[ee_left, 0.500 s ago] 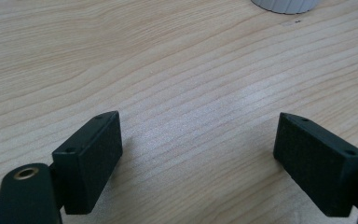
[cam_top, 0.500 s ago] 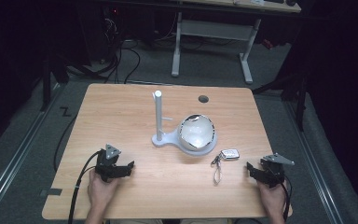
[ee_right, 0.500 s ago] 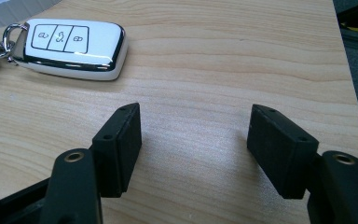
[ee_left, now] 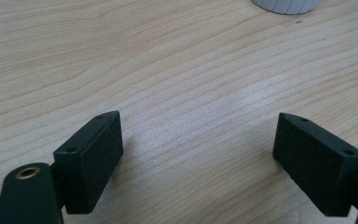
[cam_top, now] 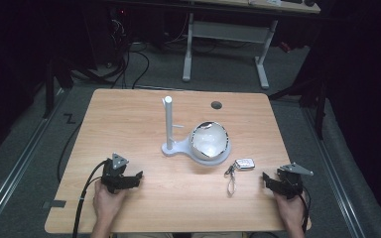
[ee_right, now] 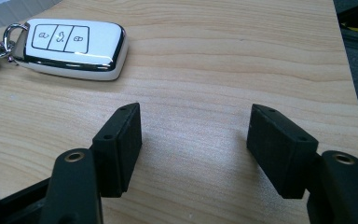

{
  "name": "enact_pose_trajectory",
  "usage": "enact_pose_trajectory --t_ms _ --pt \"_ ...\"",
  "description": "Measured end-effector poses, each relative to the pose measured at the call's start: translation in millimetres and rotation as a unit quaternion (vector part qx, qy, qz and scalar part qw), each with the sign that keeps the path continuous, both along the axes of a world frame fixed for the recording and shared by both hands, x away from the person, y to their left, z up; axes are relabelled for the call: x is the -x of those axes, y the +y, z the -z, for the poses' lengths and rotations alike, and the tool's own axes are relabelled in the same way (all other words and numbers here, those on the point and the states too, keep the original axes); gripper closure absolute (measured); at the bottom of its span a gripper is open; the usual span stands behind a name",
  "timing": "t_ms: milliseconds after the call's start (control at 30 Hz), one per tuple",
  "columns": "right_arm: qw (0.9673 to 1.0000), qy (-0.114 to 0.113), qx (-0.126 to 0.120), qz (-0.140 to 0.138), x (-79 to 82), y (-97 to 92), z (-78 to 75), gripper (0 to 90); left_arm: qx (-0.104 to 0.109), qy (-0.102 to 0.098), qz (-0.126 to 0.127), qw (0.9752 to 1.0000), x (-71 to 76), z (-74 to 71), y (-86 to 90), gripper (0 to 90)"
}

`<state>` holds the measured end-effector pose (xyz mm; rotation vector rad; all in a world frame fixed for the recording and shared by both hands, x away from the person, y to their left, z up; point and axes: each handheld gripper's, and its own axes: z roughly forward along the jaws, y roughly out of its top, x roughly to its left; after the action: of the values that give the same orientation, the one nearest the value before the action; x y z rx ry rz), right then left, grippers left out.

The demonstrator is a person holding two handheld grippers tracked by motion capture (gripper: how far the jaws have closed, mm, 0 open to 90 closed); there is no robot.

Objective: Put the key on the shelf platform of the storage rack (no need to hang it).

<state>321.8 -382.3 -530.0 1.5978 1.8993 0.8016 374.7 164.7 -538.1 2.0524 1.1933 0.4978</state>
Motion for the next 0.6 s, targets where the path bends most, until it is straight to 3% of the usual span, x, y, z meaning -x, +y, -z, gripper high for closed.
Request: enact_pose_trajectory --t_ms 267,400,600 --pt "0.9999 0.005 0.002 -0.009 1.9 -0.1 -0.5 32.0 0.000 0.000 -0.001 1.0000 0.1 0.0 0.1 16.7" --pt "0.9997 0.000 0.015 -0.020 5.1 3.6 -2.5 30.2 0.001 0.000 -0.001 1.0000 0.1 -0.1 0.2 16.9" --pt "0.9993 -0.007 0.007 -0.036 9.6 8.2 -8.7 29.6 0.001 0.000 -0.002 1.0000 0.1 -0.1 0.3 17.1"
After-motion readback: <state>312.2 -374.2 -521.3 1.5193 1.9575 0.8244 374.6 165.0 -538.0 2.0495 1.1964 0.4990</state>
